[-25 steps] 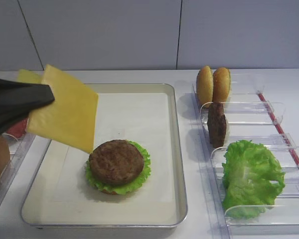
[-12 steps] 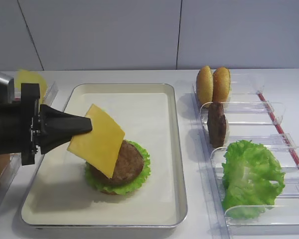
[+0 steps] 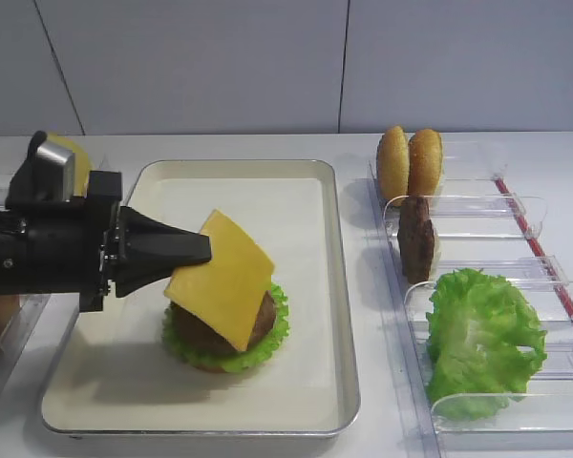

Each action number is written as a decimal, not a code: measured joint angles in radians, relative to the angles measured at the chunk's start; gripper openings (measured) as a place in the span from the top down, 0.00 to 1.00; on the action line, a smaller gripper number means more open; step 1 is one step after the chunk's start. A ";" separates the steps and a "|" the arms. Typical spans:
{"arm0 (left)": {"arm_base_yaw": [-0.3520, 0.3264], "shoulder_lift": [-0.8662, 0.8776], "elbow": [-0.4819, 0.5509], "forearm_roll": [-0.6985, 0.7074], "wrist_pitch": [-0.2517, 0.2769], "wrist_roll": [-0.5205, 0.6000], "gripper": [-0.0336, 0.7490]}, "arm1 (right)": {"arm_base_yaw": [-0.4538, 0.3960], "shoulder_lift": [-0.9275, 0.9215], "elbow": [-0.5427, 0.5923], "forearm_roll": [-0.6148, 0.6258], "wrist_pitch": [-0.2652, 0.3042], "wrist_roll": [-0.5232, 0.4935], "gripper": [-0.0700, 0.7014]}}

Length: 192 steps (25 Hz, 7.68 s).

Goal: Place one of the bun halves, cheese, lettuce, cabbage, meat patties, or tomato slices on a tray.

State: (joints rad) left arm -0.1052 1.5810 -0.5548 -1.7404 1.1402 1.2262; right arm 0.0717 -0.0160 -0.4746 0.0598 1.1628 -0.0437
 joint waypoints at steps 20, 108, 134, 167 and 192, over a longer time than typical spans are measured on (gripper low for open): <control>-0.061 0.002 -0.034 0.028 -0.136 -0.016 0.92 | 0.000 0.000 0.000 0.000 0.000 0.000 0.18; -0.029 -0.545 -0.534 1.774 -0.158 -1.089 0.36 | 0.000 0.000 0.000 0.000 0.000 0.000 0.18; -0.028 -1.377 -0.170 1.778 0.086 -1.236 0.36 | 0.000 0.000 0.000 -0.002 0.000 0.000 0.18; 0.020 -1.599 0.030 1.778 0.131 -1.260 0.36 | 0.000 0.000 0.000 -0.002 0.000 0.000 0.18; 0.050 -1.599 0.030 1.778 0.131 -1.260 0.36 | 0.000 0.000 0.000 -0.002 0.000 0.000 0.18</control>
State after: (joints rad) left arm -0.0556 -0.0184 -0.5244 0.0376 1.2712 -0.0337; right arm 0.0717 -0.0160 -0.4746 0.0581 1.1628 -0.0437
